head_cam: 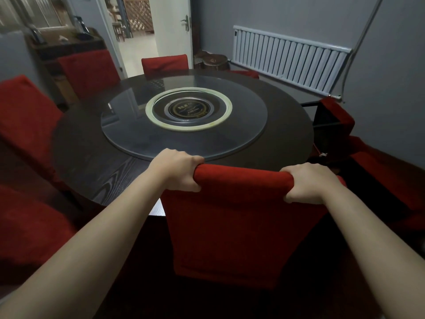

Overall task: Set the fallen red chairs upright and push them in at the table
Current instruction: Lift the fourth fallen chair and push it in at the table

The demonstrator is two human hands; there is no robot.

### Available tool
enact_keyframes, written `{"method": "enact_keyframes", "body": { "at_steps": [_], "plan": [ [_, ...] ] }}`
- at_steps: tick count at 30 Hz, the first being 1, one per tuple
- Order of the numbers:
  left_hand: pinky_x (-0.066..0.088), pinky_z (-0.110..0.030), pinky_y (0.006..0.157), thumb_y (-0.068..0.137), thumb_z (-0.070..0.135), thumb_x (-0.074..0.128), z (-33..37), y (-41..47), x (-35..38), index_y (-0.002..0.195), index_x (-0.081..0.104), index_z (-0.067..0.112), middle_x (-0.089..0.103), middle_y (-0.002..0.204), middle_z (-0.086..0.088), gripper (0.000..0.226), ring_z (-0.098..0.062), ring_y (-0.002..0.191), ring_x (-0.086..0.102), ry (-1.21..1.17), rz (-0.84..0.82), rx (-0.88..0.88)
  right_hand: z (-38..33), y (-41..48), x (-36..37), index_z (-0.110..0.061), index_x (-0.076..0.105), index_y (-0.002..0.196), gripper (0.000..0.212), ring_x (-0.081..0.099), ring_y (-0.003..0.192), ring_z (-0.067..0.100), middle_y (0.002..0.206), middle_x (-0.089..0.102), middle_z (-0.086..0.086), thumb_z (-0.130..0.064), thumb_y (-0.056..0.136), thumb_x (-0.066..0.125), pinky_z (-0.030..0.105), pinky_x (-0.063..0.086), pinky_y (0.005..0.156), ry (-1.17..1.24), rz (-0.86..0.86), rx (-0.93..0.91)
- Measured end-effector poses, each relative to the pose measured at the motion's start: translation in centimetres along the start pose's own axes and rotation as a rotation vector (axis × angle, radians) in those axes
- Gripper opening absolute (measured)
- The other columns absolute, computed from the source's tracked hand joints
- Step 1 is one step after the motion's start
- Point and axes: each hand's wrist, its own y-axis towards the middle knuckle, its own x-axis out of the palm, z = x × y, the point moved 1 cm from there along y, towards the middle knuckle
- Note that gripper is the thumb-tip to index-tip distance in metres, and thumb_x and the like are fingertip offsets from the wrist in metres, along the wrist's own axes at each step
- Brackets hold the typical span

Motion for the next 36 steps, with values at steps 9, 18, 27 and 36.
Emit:
{"method": "enact_keyframes", "body": {
  "at_steps": [9, 18, 27, 36],
  "plan": [
    [0.032, -0.029, 0.057, 0.048, 0.071, 0.042, 0.5, 1.9, -0.3, 0.097, 0.054, 0.035, 0.07, 0.082, 0.005, 0.063, -0.025, 0.078, 0.067, -0.006, -0.003, -0.037, 1.9, 2.7, -1.1, -0.048, 0.057, 0.105, 0.058, 0.052, 0.075, 0.015, 0.08, 0.054, -0.017, -0.055, 0.048, 0.063, 0.027, 0.036, 0.059, -0.031, -0.01, -0.059],
    [0.032, -0.028, 0.057, 0.046, 0.069, 0.044, 0.9, 2.5, -0.5, 0.098, 0.057, 0.038, 0.068, 0.079, 0.007, 0.062, -0.022, 0.078, 0.066, -0.031, -0.059, -0.064, 2.9, 3.2, -1.5, -0.041, 0.064, 0.105, 0.056, 0.064, 0.085, 0.017, 0.089, 0.066, -0.013, -0.055, 0.05, 0.064, 0.029, 0.051, 0.07, -0.005, -0.032, -0.153],
    [0.034, -0.028, 0.059, 0.049, 0.068, 0.047, 2.3, 3.1, -1.0, 0.101, 0.06, 0.037, 0.069, 0.082, 0.005, 0.061, -0.023, 0.08, 0.067, -0.025, -0.087, -0.103, 4.9, 4.5, -1.7, -0.041, 0.065, 0.097, 0.051, 0.063, 0.079, 0.015, 0.081, 0.064, -0.014, -0.057, 0.049, 0.06, 0.029, 0.05, 0.067, -0.025, -0.021, -0.246],
    [0.045, -0.03, 0.062, 0.053, 0.063, 0.051, 10.2, 5.1, -1.3, 0.096, 0.062, 0.031, 0.069, 0.079, 0.001, 0.054, -0.028, 0.077, 0.066, -0.063, -0.065, -0.236, 11.9, 7.4, -1.9, -0.054, 0.058, 0.114, 0.061, 0.065, 0.095, 0.019, 0.101, 0.069, -0.013, -0.055, 0.053, 0.064, 0.03, 0.046, 0.07, -0.118, 0.001, -0.314]
  ]
}}
